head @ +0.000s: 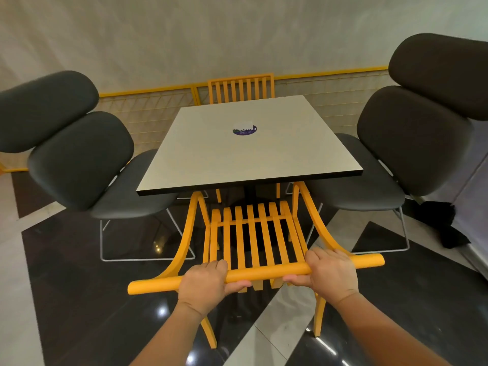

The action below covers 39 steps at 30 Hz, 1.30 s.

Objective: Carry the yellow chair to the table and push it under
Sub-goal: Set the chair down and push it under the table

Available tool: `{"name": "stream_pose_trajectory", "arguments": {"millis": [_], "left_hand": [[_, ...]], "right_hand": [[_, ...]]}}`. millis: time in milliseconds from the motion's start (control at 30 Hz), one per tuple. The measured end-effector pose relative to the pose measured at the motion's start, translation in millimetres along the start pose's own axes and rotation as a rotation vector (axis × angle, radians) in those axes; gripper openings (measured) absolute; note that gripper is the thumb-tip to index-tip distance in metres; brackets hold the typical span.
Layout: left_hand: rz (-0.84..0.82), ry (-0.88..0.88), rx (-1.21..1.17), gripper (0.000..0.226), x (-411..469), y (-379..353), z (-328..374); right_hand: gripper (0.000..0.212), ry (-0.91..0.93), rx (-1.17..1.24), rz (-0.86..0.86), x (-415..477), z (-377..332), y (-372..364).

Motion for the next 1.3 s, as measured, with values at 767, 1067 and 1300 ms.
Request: {"name": "stream_pose_trajectory", "arguments": {"millis": [767,1067,1300], "left_hand": [[-0.032,-0.032,-0.006,0.078,10.9,-6.9,-32.6],[-0.178,0.121,-0.069,0.096,9.2,-6.7,-43.3],[-0.107,0.069,0.028,0.09,44.8,44.9,-34.7]], "right_hand": [[0.075,-0.055,-0.002,-0.123,17.7,-21.3,-16.4],[0.094,-0.229,0.073,-0.272,16.7,-18.4,-7.3],[0.093,-0.26,0.068,-0.211,50.1,-12.1,35.1]]}}
Point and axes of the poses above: each hand's wrist, its own x-axis towards the middle knuckle, its own y-axis out of the back of the hand, z = x × y, the point moved 10 cm from there along x, towards the middle knuckle, and after that the axes turned 5 degrees about -x, right-handed, at the moved point
